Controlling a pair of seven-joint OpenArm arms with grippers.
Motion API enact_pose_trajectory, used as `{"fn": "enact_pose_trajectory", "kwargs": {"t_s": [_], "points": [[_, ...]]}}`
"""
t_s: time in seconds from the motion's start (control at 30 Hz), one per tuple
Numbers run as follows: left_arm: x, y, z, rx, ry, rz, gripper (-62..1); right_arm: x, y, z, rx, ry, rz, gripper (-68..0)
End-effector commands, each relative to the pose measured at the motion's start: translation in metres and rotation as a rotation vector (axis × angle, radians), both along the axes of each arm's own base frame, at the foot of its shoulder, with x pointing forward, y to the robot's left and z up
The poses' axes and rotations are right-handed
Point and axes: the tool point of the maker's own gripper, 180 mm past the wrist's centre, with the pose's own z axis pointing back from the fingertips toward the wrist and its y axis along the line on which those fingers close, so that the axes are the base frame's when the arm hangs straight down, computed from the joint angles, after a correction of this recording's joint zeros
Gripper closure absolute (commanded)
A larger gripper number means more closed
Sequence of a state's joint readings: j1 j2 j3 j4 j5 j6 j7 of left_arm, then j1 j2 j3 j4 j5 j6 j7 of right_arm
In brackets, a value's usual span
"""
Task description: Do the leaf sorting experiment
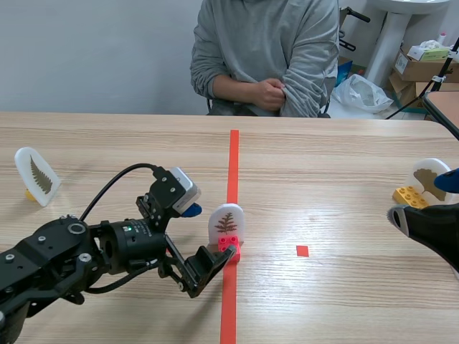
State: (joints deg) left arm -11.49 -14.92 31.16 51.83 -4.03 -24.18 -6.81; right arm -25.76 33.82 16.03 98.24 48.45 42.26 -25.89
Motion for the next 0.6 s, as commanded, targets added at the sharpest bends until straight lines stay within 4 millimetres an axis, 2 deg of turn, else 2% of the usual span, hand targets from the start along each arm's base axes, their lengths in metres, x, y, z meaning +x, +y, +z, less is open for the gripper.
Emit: {"fn": "enact_pose_trajectory", "kwargs": {"t_s": [0.0, 0.2, 0.37, 0.57], "points": [[0.010, -0.008, 0.011, -0.029, -0.038, 0.007, -59.6, 0.004, 0.000, 0.011, 0.005, -0.034, 0.011, -63.8], [0.021, -0.019, 0.009, -0.038, -0.034, 0.030, -58.8, 0.004, 0.000, 0.011, 0.005, -0.034, 0.010, -63.8], [0.021, -0.019, 0.005, -0.010, -0.046, 0.020, -40.0, 0.004, 0.000, 0.011, 0.005, -0.034, 0.010, -63.8], [0.021, -0.018, 0.005, -0.008, -0.052, 0.018, -31.2, 0.004, 0.000, 0.011, 0.005, -0.034, 0.010, -63.8]]}}
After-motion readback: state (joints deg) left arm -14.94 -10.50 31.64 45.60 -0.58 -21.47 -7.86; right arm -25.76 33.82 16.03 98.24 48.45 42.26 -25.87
